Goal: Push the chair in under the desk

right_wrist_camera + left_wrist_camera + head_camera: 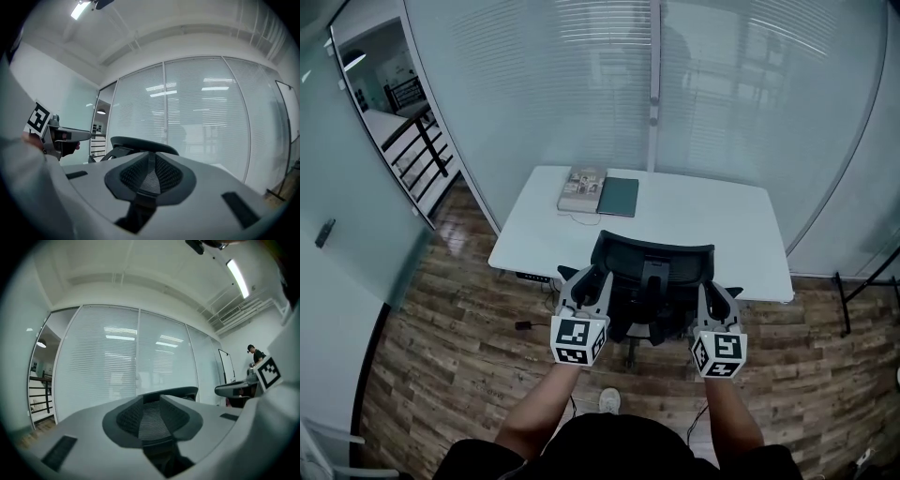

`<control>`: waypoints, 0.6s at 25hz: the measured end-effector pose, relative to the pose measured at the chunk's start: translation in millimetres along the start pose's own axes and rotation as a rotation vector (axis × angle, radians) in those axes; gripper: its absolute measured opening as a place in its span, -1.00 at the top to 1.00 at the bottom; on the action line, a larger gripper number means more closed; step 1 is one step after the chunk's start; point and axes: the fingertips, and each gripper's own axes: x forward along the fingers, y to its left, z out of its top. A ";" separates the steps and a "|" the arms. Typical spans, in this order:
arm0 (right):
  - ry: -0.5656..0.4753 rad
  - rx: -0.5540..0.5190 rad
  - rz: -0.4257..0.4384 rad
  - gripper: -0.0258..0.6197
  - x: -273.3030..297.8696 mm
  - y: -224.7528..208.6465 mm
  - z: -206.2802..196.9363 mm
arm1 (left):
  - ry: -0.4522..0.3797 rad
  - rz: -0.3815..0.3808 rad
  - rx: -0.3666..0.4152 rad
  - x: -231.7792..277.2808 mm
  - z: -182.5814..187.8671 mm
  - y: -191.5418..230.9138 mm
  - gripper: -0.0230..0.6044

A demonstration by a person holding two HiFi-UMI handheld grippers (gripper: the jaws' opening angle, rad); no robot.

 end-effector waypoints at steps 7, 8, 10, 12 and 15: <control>-0.013 -0.018 0.057 0.90 -13.3 17.8 16.5 | 0.035 0.018 -0.012 -18.5 -4.6 -3.5 0.88; -0.009 -0.021 0.065 0.91 -15.1 20.2 16.7 | 0.047 0.011 -0.023 -20.5 -7.1 -5.2 0.88; 0.002 -0.024 0.073 0.91 -19.0 24.3 15.6 | 0.070 -0.002 -0.041 -24.4 -12.6 -8.5 0.88; 0.006 -0.031 0.071 0.91 -23.5 26.9 14.0 | 0.088 -0.007 -0.048 -28.5 -17.4 -10.7 0.88; -0.001 -0.040 0.063 0.91 -28.7 27.5 14.7 | 0.095 -0.016 -0.047 -32.6 -21.2 -14.4 0.88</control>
